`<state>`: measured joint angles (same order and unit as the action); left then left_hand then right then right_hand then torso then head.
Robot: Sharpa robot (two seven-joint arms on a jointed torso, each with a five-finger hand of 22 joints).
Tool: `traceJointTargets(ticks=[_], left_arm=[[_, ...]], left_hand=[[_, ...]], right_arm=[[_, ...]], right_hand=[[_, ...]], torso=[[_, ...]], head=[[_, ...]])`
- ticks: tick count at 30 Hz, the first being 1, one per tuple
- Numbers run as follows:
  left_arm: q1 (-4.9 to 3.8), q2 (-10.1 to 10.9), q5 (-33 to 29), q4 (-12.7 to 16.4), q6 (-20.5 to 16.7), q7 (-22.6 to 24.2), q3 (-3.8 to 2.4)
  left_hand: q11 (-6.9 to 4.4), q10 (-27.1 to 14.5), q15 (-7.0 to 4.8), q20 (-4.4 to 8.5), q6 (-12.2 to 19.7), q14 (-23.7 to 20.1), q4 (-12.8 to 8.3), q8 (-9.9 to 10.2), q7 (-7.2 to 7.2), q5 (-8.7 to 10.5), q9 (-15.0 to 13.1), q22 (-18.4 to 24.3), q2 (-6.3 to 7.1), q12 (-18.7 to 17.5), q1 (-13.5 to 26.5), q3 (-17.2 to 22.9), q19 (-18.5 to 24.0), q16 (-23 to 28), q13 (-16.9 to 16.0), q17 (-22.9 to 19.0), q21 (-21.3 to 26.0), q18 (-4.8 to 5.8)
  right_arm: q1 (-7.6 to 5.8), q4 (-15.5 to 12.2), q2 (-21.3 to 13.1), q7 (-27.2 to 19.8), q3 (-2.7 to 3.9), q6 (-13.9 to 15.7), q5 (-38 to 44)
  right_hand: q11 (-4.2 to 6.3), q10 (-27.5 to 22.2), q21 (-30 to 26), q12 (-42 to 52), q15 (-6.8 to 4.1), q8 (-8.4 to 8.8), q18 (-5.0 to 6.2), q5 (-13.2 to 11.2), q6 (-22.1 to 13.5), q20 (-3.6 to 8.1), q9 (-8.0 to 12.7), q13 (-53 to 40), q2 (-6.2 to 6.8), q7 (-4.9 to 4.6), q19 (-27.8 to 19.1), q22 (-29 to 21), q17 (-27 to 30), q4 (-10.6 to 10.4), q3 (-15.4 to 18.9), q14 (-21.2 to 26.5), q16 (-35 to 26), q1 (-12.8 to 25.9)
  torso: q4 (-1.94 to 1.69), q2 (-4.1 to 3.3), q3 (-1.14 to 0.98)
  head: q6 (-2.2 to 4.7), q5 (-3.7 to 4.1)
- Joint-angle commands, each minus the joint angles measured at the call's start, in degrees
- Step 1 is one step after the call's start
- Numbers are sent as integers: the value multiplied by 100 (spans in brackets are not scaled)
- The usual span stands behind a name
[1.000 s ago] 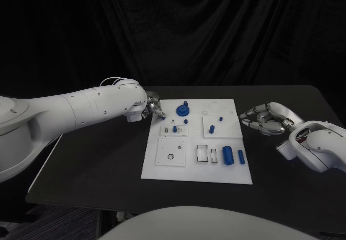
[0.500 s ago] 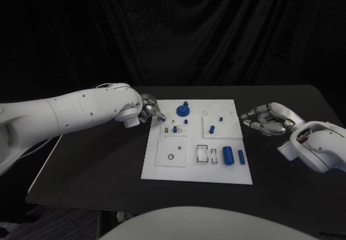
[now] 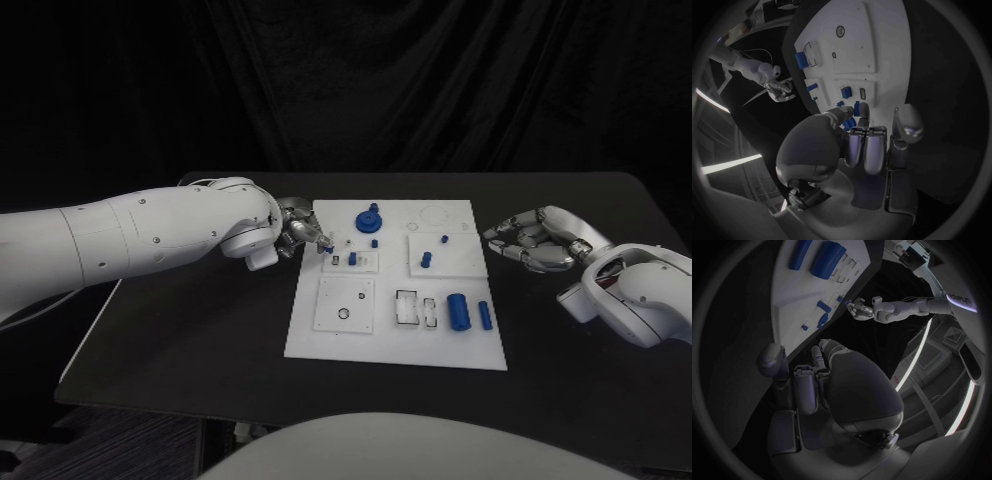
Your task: Assemble the parts on the task board
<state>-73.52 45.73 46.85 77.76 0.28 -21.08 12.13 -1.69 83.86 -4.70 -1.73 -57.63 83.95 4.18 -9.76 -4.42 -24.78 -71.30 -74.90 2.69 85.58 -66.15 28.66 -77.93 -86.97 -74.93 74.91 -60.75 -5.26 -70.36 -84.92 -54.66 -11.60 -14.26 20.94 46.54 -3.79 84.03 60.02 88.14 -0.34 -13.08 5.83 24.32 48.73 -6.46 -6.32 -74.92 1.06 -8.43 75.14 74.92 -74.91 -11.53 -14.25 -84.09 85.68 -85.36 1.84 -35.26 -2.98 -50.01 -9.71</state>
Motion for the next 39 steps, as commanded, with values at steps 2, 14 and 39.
traceJointTargets(ticks=[2,14,39], left_arm=[[4,20,186,107,-227,-94,-4],[90,-25,280,101,-359,-73,-4],[314,-131,287,-18,-436,-1,-4]], left_hand=[[-37,199,-28,20,-316,326,1,33,266,119,9,-715,-17,-40,104,49,16,38,-1147,680,41,-71],[-34,190,-26,18,-331,323,49,39,264,173,13,-708,-56,-50,161,58,27,42,-1139,674,69,-75],[-35,171,-26,18,-332,309,80,38,265,145,6,-690,-78,-71,197,67,51,61,-1123,630,135,-88]], right_arm=[[13,-7,-8,100,3,-20,-3],[13,-7,-7,97,3,-22,-3],[13,-8,-3,80,3,-19,-3]], right_hand=[[-27,127,-25,-17,46,-39,54,31,0,18,8,-1055,-26,-30,-38,671,-686,-4,-44,-269,-32,-36],[-27,131,-21,-16,46,-41,53,36,4,18,8,-1058,-26,-29,-36,672,-689,0,-49,-270,-30,-38],[-26,136,-13,-13,45,-50,52,51,16,19,7,-1063,-27,-27,-34,674,-695,10,-63,-272,-26,-40]], torso=[[-8,0,1],[25,-4,1],[17,-7,0]], head=[[1,13],[1,-22],[1,-11]])
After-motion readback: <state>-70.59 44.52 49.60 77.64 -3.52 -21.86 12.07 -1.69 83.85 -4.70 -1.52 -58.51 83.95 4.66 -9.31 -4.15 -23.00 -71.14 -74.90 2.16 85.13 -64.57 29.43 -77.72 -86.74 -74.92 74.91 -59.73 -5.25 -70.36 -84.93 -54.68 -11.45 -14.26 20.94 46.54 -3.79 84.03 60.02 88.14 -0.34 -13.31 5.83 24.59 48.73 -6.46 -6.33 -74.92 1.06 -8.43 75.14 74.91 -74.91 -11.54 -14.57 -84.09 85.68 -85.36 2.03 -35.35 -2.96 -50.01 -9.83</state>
